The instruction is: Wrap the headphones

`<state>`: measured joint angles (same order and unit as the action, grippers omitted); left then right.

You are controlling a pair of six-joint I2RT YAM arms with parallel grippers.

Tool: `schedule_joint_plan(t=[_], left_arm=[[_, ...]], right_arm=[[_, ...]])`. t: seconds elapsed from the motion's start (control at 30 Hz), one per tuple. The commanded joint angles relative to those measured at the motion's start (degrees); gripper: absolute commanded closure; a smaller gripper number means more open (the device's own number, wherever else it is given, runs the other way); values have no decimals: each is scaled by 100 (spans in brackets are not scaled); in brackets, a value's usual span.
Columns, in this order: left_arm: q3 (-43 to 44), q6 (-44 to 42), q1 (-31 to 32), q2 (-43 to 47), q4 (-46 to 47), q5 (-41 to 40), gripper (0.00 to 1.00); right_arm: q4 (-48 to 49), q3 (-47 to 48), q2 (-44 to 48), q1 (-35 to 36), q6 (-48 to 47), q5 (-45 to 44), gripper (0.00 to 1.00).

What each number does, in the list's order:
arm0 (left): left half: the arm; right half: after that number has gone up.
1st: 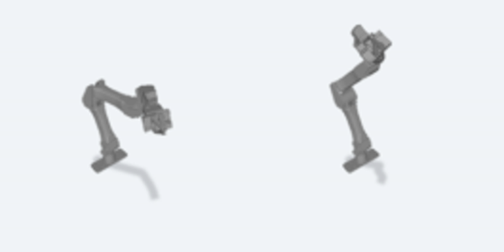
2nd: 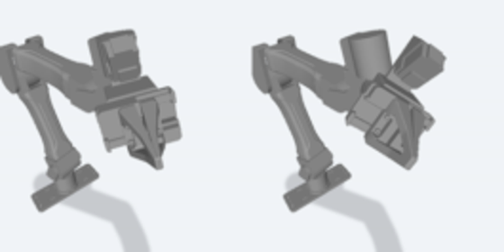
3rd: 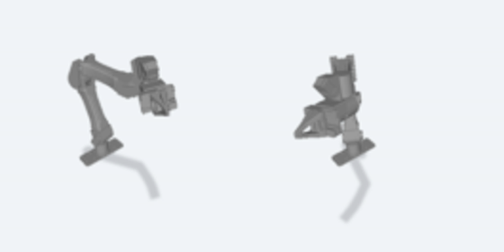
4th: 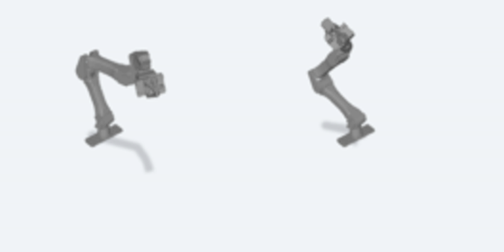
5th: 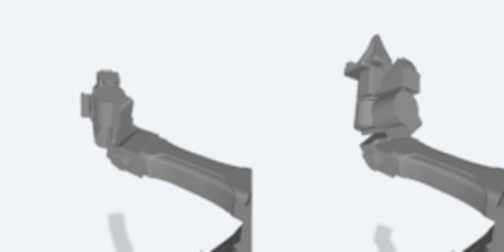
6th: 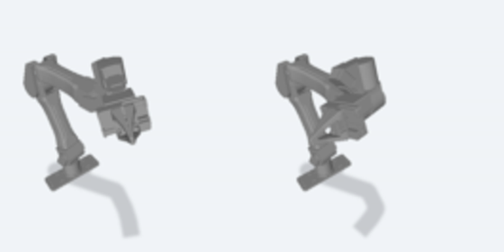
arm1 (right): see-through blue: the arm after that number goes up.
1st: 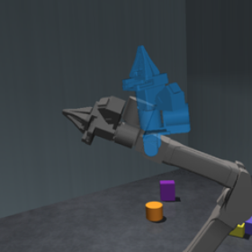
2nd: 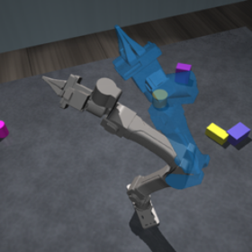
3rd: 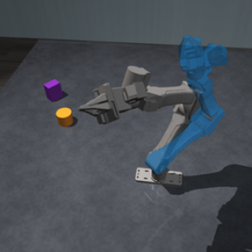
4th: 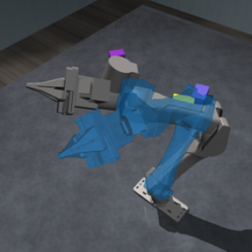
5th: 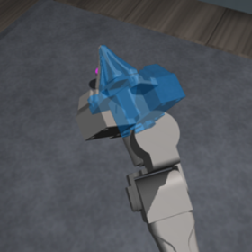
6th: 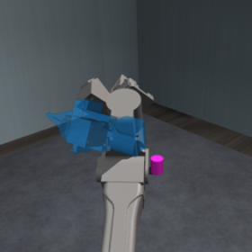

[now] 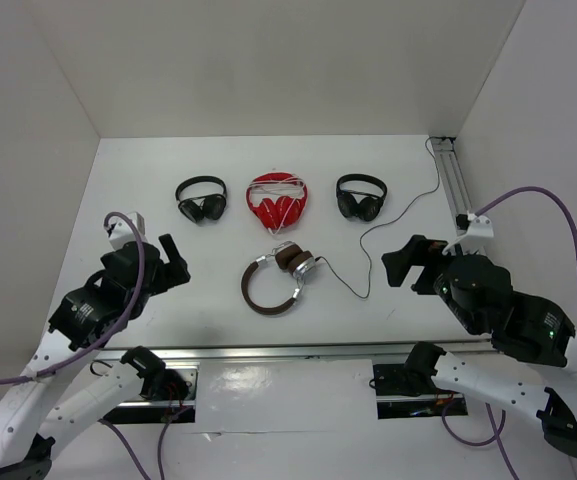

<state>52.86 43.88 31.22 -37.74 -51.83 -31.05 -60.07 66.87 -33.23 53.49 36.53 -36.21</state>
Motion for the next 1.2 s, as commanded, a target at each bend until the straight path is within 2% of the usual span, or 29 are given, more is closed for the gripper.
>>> schedule_joint_plan(t=[0.0,0.2,0.37,0.4,0.43,0.5,0.53,0.63,0.8,1.0,1.17], left_arm=[[119,-2,15,-41,156,46,1],[119,-64,15,-155,270,116,1],[189,163,15,-612,270,880,1],[102,165,15,-612,531,1125,1],[23,78,15,-699,717,1710,1],[-319,270,15,-840,1059,2162,1],[-494,323,15,-893,1531,2547,1],[-961,788,225,-1323,2078,2673,1],[-1120,1954,937,-2316,2380,2157,1],[-944,3300,1667,-3283,2063,1154,1],[-804,3777,1975,-4091,1923,864,1]], right_arm=[[13,142,-104,47,-24,25,0],[681,-139,1,47,-349,737,0],[681,97,-368,47,-349,738,0],[681,150,-368,47,-288,668,0],[681,246,-446,47,-287,667,0],[681,300,-509,47,-340,667,0],[681,361,-509,47,-340,607,0],[979,292,-386,47,-401,545,0],[1129,239,-386,47,-1041,676,0],[515,423,-1053,47,-902,8,0],[654,3,-1115,47,-1016,78,0]])
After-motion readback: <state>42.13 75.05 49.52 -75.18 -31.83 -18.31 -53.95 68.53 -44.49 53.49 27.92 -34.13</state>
